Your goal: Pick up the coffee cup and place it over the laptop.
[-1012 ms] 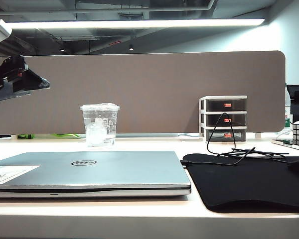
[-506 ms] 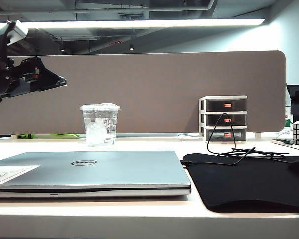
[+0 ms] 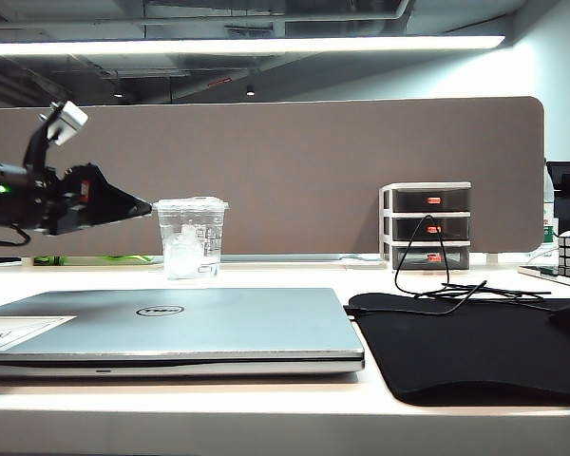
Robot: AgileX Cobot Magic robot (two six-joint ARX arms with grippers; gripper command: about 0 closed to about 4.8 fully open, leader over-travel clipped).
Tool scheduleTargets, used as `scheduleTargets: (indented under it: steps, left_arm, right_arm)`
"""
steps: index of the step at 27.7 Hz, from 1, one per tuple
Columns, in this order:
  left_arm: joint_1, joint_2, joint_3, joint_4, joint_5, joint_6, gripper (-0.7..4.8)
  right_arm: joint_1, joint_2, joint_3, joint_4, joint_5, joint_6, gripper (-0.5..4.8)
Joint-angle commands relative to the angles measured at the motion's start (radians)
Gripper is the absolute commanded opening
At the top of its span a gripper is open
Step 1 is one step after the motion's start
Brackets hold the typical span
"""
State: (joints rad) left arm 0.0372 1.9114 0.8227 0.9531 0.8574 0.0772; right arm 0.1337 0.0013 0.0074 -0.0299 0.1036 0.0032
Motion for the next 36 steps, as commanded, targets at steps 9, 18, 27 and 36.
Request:
scheduleTargets:
  steps: [9, 18, 27, 36]
  left_arm:
    - [-0.009, 0.129, 0.194, -0.143, 0.091, 0.078, 4.79]
    - [-0.046, 0.201, 0.344, -0.279, 0.135, 0.155, 4.79]
    - [-0.076, 0.294, 0.447, -0.287, 0.15, 0.155, 4.79]
    - [-0.101, 0.313, 0.5, -0.286, 0.123, 0.155, 4.79]
  right_arm:
    - [0.0, -0.002, -0.005, 0.004, -0.002, -0.004, -0.06]
    - [0.0, -0.002, -0.005, 0.004, -0.002, -0.004, -0.06]
    - [0.0, -0.002, -0.005, 0.004, -0.002, -0.005, -0.06]
    - [0.0, -0.002, -0.005, 0.004, -0.002, -0.004, -0.06]
